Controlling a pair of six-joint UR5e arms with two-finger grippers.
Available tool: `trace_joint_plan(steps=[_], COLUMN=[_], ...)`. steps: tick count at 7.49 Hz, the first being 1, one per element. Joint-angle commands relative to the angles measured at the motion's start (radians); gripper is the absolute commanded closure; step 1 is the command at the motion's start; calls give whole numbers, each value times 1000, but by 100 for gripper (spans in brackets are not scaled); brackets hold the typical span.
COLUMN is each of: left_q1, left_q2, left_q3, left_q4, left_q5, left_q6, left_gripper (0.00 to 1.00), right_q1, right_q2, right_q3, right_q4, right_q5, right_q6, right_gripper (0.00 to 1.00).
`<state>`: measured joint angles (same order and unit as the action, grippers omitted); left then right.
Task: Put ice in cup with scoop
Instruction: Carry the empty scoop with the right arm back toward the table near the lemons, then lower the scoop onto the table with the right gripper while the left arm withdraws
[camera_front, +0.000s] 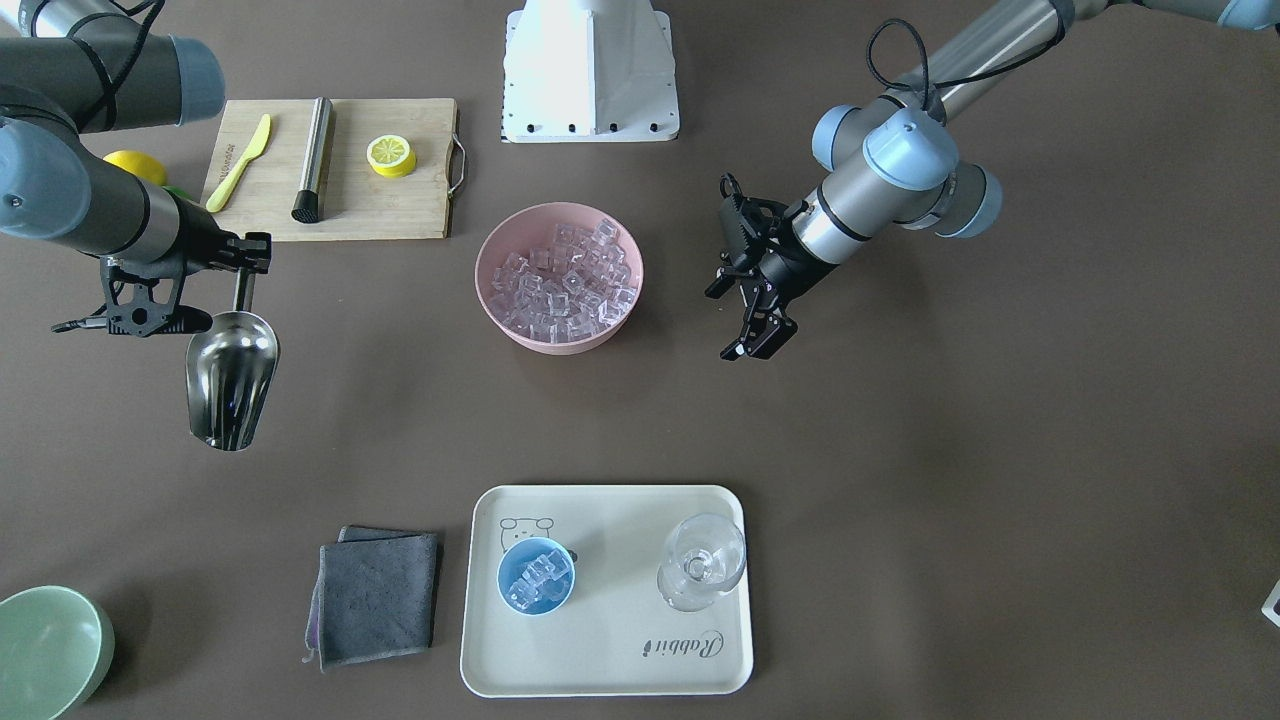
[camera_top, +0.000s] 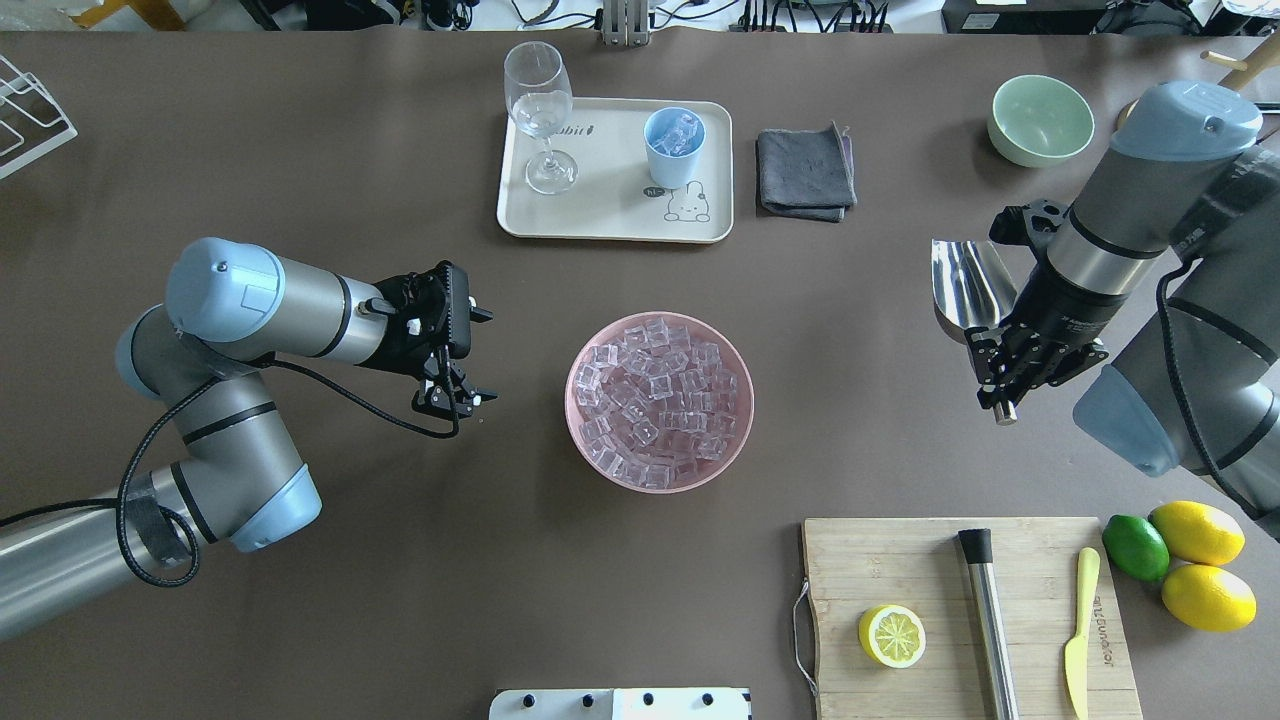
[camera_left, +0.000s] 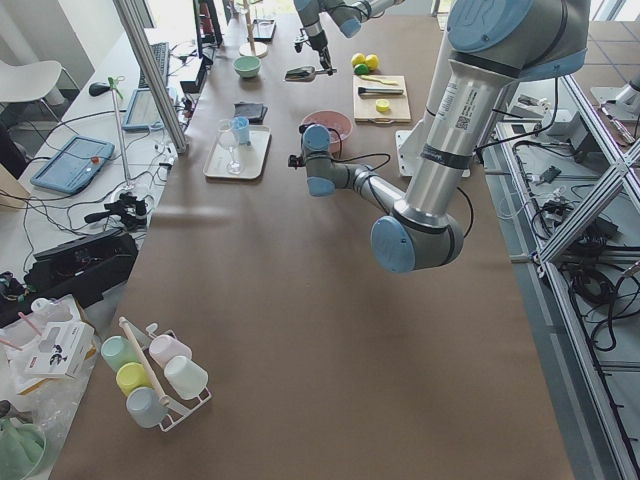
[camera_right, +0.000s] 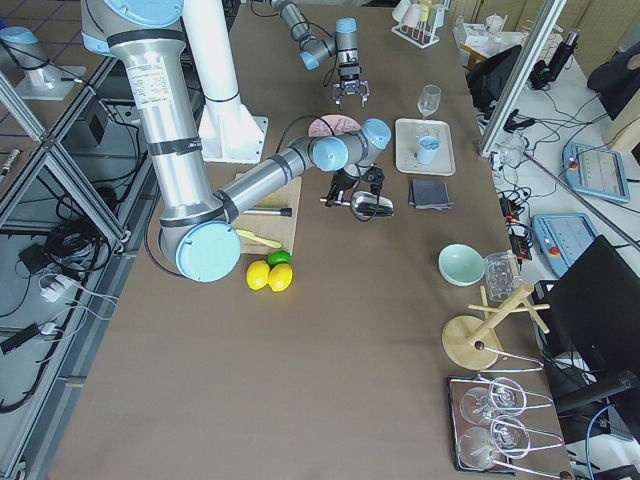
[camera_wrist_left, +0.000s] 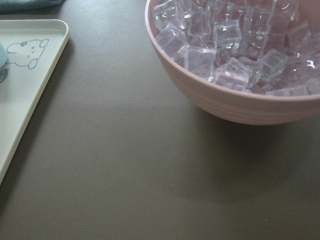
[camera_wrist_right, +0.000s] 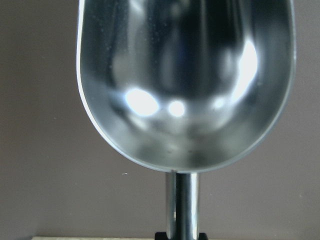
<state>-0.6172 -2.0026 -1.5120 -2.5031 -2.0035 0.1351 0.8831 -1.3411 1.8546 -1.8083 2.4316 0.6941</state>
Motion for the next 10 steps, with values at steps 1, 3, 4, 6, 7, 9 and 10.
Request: trace_joint_plan(steps=[1, 3, 4, 6, 7, 9, 10], left_q1=[-7, 5, 10, 7, 2, -30, -50], left_q2=[5, 7, 8, 39, 45, 76, 97], left_q3=[-7, -31, -40, -75, -89, -126, -152], left_q4=[12, 12, 12, 15, 18, 48, 79], left_q5=[0, 86, 106, 104, 103, 100, 101], left_q6=[1, 0, 1, 1, 0, 1, 1], left_gripper=[1, 1, 1, 1, 1, 1, 1], right_q1=[-61, -75, -82, -101, -105, -116, -118], right_q2=[-23, -24, -29, -39, -41, -41, -41], right_q3=[-84, -86, -89, -89, -89, -89, -91], right_q4=[272, 273, 271, 270, 268, 268, 268], right_q5=[-3, 1, 3, 7, 7, 6, 6], right_q6=[208, 209, 209, 209, 209, 209, 208], right_gripper=[100, 100, 100, 100, 100, 100, 100])
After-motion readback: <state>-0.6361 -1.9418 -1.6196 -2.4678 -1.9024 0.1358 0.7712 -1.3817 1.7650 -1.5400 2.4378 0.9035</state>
